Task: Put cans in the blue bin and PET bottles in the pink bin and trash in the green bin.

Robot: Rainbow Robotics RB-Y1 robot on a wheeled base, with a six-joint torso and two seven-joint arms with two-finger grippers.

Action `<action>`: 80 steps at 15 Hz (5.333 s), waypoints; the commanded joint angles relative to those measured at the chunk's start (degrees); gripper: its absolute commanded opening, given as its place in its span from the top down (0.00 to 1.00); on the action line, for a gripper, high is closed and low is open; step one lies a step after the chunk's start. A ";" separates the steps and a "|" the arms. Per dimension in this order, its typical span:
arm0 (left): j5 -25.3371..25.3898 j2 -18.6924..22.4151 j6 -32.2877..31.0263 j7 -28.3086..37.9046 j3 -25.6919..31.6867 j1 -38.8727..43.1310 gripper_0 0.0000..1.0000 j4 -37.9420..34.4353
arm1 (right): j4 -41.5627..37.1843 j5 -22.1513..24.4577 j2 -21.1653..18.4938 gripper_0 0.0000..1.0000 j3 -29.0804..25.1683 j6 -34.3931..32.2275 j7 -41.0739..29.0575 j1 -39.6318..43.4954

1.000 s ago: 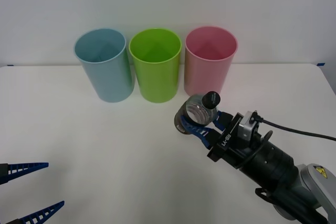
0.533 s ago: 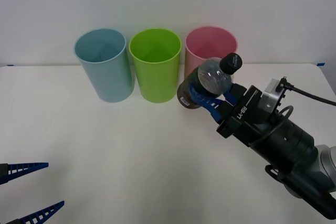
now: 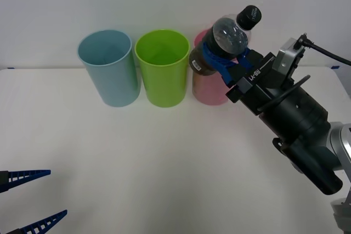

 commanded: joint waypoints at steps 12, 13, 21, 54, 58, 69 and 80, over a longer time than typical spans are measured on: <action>0.00 0.00 0.00 0.00 0.00 0.00 0.00 0.00 | 15.48 26.96 5.34 1.00 -2.20 11.69 -18.72 -17.98; 0.00 0.00 0.00 0.00 0.00 0.00 0.00 0.00 | 17.59 27.40 5.34 1.00 -2.37 12.40 -18.72 -19.21; 0.00 0.00 0.00 0.00 0.00 0.00 0.00 0.00 | 29.54 30.30 5.52 1.00 -3.43 16.70 -18.10 -26.06; 0.00 0.00 0.00 0.00 0.00 0.00 0.00 0.00 | 27.34 30.91 1.74 0.00 -1.50 17.93 -16.87 -21.76; 0.00 0.00 0.00 0.00 0.00 0.00 0.00 0.00 | 27.34 30.91 1.12 0.00 -1.50 18.11 -16.96 -21.76; 0.00 0.00 0.00 0.00 0.00 0.00 0.00 0.00 | 25.85 29.24 1.03 0.00 -1.41 15.91 -17.92 -23.08; 0.00 0.00 0.00 0.00 0.00 0.00 0.00 0.00 | 7.13 16.59 -2.04 0.00 -9.84 -8.08 -21.79 -12.53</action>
